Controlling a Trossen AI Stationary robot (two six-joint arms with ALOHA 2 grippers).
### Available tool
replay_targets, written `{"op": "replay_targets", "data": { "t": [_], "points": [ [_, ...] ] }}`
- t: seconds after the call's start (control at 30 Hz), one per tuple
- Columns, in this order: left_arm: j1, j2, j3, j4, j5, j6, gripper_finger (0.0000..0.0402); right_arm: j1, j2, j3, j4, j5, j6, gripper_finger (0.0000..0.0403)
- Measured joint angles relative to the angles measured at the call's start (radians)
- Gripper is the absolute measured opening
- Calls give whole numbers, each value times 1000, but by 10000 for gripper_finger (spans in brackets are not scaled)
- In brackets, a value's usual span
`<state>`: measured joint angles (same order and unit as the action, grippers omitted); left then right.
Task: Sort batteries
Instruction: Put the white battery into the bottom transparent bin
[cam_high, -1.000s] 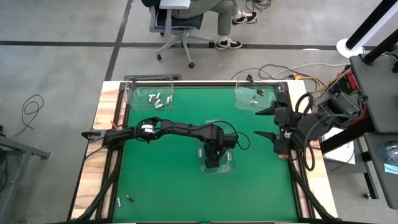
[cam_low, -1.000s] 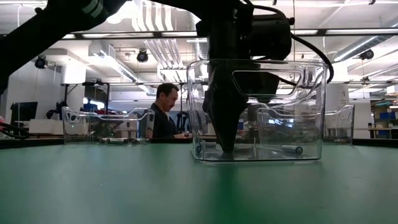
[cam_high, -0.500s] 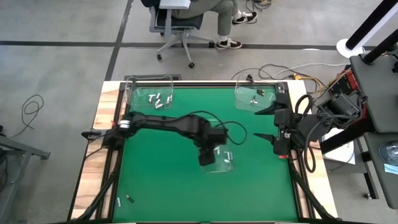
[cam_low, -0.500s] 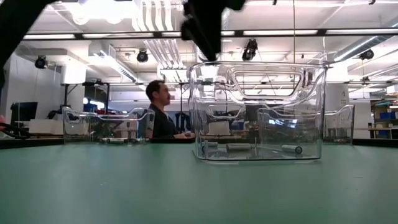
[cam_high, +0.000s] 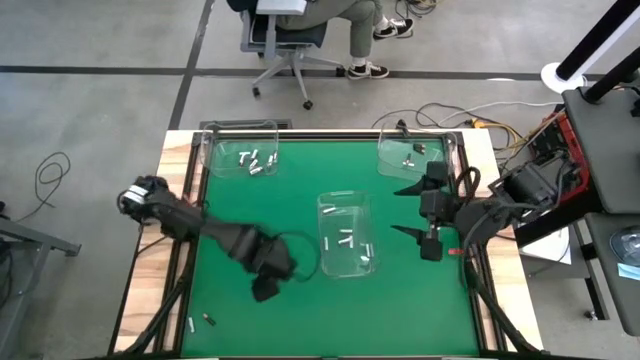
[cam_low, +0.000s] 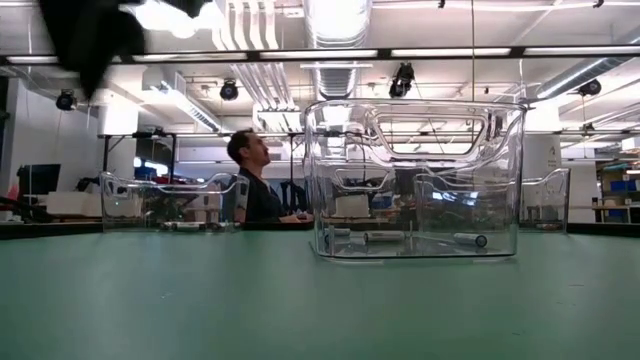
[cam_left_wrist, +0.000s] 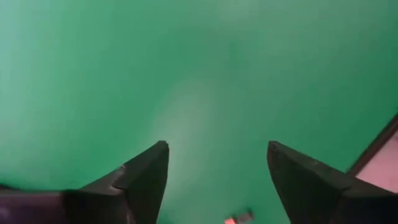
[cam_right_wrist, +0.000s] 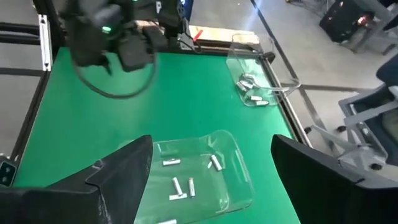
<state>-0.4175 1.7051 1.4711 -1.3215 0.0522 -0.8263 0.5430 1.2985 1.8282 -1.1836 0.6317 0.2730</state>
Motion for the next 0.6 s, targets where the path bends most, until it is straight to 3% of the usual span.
{"op": "replay_targets", "data": {
  "t": [0.23, 0.43, 0.6],
  "points": [
    [-205, -72, -213, 146, 113, -319, 278, -8, 100, 0, 92, 79, 19, 317],
    [-373, -71, -320, 287, 248, -499, 294, -27, 190, 0, 246, 87, 8, 332],
    [-494, -71, -373, 362, 310, -666, 308, -26, 247, 2, 292, 83, 87, 339]
  ]
}}
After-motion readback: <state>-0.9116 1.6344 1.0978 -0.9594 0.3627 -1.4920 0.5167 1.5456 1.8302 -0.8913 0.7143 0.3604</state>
